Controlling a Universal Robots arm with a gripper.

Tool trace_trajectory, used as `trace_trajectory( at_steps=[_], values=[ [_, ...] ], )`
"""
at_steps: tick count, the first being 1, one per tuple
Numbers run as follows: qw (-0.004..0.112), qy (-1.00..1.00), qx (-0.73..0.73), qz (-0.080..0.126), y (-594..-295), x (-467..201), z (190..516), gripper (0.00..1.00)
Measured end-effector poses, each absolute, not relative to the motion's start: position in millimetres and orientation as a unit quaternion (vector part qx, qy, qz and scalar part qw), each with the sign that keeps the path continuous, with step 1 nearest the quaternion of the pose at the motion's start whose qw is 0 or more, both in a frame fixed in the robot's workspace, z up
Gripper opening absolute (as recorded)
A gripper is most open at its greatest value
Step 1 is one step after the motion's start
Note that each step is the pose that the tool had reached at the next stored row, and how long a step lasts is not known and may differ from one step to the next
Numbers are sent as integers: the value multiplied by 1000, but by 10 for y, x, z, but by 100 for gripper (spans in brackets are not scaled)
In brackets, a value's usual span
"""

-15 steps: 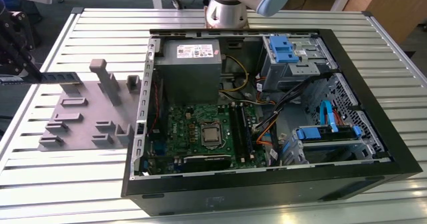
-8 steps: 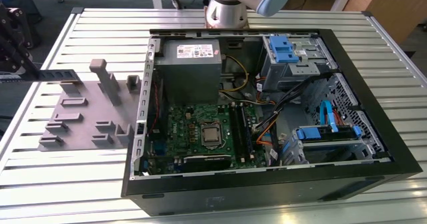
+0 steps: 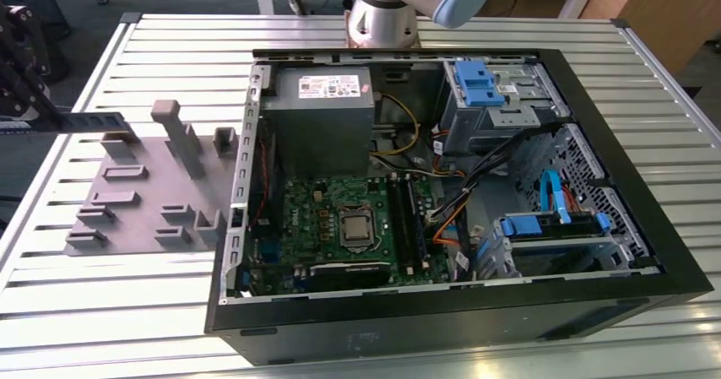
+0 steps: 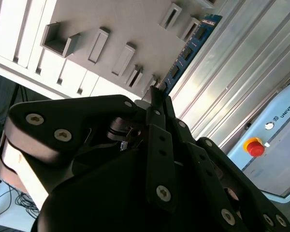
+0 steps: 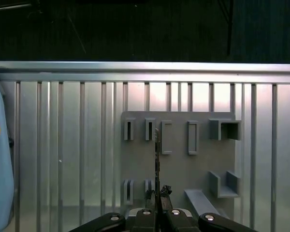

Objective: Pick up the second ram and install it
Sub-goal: 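Pick up the second ram and move it above second insertion slot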

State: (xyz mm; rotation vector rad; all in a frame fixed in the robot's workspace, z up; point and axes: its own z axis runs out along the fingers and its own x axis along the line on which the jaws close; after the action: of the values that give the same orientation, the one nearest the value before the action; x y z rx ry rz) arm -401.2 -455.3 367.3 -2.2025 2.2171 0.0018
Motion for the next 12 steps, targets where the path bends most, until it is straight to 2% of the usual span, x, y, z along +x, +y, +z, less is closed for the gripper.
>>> trace_trajectory(
  at_steps=[12],
  values=[
    [8,709,-705,1,-4553,-4012,3767,14]
  ],
)
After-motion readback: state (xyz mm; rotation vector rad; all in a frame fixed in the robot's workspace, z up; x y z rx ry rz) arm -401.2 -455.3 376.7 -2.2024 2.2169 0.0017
